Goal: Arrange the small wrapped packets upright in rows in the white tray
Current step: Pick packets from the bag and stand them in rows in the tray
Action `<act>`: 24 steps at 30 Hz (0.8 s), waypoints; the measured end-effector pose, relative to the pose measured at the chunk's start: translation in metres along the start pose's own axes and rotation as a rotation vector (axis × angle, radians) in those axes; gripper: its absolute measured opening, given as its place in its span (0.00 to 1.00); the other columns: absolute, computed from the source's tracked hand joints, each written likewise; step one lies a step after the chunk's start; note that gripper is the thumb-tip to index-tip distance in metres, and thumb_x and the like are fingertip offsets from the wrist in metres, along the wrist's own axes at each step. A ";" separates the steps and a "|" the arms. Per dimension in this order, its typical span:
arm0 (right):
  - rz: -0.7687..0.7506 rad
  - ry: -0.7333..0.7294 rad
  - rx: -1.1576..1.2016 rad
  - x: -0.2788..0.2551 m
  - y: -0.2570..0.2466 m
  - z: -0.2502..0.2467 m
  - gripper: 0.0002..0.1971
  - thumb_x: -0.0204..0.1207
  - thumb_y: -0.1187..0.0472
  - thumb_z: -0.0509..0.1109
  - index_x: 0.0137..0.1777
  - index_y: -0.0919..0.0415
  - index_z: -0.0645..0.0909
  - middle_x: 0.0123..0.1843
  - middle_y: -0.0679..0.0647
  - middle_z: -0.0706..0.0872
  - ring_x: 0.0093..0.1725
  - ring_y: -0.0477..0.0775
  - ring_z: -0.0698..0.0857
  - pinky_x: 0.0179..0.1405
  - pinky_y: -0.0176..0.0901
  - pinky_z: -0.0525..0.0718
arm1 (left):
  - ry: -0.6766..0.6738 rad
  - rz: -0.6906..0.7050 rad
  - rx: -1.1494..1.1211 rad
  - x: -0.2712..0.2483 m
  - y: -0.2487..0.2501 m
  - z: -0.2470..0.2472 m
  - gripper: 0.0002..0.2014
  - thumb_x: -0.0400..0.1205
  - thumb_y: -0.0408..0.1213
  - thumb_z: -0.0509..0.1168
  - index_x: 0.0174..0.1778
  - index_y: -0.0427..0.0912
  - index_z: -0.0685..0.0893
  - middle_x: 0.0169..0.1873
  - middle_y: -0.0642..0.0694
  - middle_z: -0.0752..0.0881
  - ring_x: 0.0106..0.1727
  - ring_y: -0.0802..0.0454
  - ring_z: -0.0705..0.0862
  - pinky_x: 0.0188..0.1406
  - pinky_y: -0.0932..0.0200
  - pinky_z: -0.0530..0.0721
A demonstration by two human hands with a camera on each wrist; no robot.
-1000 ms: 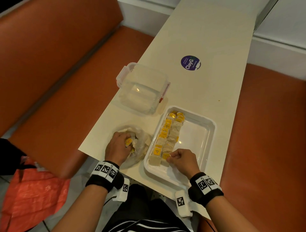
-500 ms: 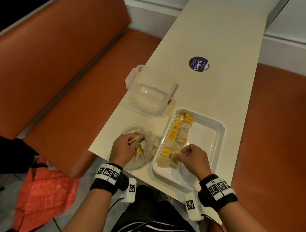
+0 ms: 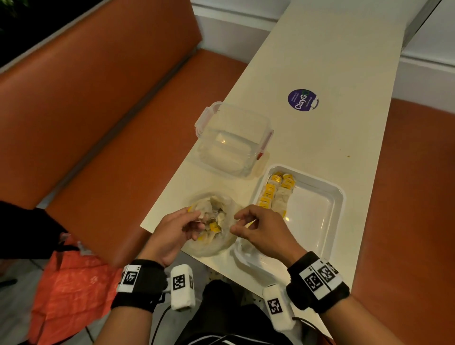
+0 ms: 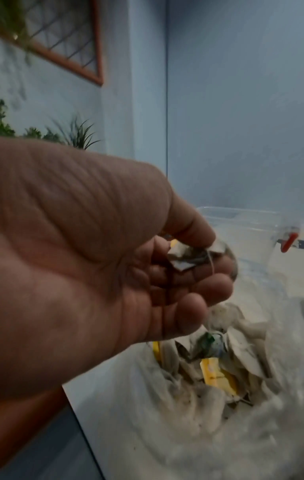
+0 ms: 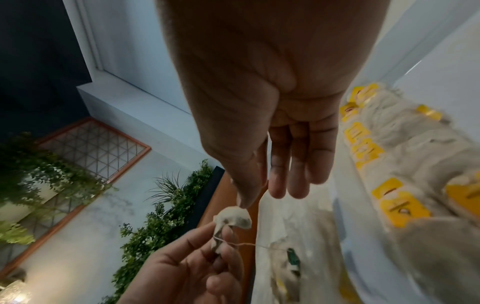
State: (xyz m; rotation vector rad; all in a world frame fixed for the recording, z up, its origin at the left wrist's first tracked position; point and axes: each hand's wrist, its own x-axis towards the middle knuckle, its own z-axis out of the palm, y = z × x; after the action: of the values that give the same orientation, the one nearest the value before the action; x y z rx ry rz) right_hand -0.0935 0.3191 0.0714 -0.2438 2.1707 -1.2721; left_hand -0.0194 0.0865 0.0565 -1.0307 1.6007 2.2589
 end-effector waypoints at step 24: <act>0.087 -0.132 0.798 -0.014 0.009 -0.025 0.12 0.76 0.62 0.79 0.55 0.68 0.86 0.47 0.67 0.91 0.43 0.57 0.90 0.47 0.47 0.90 | -0.190 -0.046 -0.174 -0.021 -0.004 0.039 0.09 0.88 0.29 0.64 0.62 0.30 0.83 0.50 0.29 0.90 0.42 0.41 0.90 0.31 0.55 0.87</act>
State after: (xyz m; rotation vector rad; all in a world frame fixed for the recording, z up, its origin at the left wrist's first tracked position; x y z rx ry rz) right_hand -0.0957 0.3483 0.0785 0.0930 1.4014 -1.8836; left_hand -0.0184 0.1273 0.0740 -0.8494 1.3122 2.4172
